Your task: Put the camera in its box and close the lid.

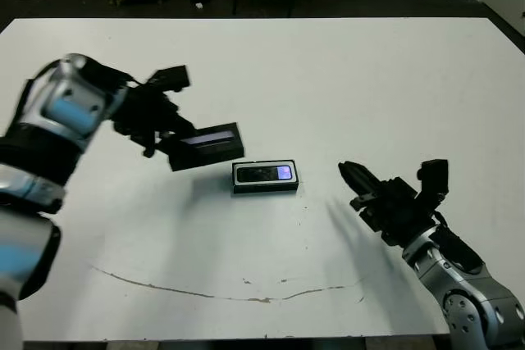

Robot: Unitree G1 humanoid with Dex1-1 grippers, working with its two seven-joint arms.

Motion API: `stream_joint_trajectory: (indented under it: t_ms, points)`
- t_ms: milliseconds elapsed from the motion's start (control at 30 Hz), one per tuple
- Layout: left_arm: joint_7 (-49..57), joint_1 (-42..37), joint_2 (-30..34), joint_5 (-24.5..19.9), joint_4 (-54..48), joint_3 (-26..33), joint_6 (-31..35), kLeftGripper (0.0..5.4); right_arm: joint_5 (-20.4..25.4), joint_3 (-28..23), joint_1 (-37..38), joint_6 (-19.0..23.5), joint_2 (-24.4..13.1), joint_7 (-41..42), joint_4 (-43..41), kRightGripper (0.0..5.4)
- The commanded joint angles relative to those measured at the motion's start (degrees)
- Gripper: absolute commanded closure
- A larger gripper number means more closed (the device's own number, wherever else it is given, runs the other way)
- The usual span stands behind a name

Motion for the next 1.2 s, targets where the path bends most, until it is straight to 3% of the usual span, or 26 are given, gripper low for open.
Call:
stream_joint_trajectory:
  t_ms: [33, 367, 1200]
  points:
    - [-0.13, -1.07, -3.13, 1.3, 2.16, -2.0, -1.08, 3.19, -0.48, -1.39, -0.01, -0.76, 0.91, -2.28, -0.62, 5.4]
    - [-0.79, -2.59, -7.72, 1.99, 6.46, -3.08, -2.66, 3.19, -1.05, -1.16, 0.44, -0.69, 1.6, -5.86, -1.94, 5.4]
    - [2.5, -2.48, -10.13, 2.21, 5.25, -1.7, -2.97, 3.19, -1.71, 0.5, 2.21, -1.17, 2.25, -6.06, -2.03, 5.4]
